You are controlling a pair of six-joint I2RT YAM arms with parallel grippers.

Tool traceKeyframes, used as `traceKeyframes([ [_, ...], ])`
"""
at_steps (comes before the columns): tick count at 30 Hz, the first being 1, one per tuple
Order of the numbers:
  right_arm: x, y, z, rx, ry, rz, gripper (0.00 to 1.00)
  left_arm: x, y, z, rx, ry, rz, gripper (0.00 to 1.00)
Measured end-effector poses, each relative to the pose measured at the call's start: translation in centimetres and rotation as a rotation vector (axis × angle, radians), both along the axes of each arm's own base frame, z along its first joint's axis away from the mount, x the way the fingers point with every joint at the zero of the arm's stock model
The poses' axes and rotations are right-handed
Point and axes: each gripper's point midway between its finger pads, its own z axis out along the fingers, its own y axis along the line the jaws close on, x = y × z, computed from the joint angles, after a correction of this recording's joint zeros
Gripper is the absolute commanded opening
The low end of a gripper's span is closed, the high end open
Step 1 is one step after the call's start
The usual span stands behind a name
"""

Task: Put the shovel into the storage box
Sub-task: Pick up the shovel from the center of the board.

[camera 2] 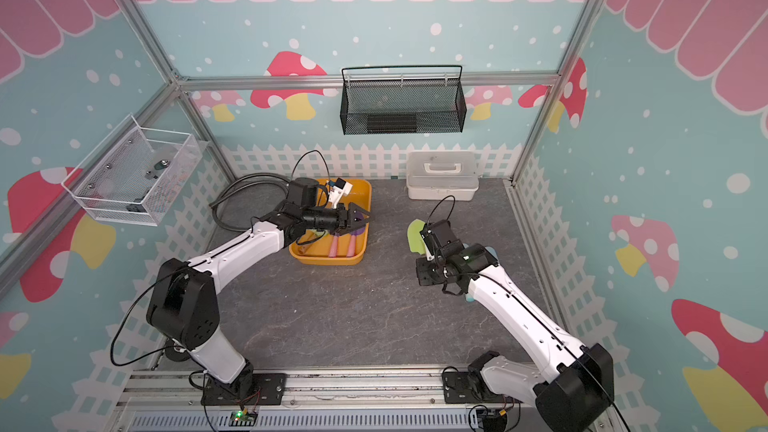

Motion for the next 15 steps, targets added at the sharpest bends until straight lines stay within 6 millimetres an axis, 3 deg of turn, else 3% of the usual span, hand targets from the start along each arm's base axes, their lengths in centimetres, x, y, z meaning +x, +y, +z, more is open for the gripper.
traceKeyframes([
  [4, -0.3, 1.4, 0.9, 0.007, -0.008, 0.027, 0.00, -1.1, -2.2, -0.2, 0.007, -0.001, -0.044, 0.73],
  [10, 0.4, 3.1, 1.3, -0.001, -0.008, 0.049, 0.00, -2.1, -3.8, -0.4, 0.016, -0.007, -0.076, 0.70],
  [15, 0.8, 4.3, 1.1, -0.017, -0.001, 0.071, 0.00, -2.4, -4.5, -0.9, 0.026, -0.007, -0.089, 0.55],
])
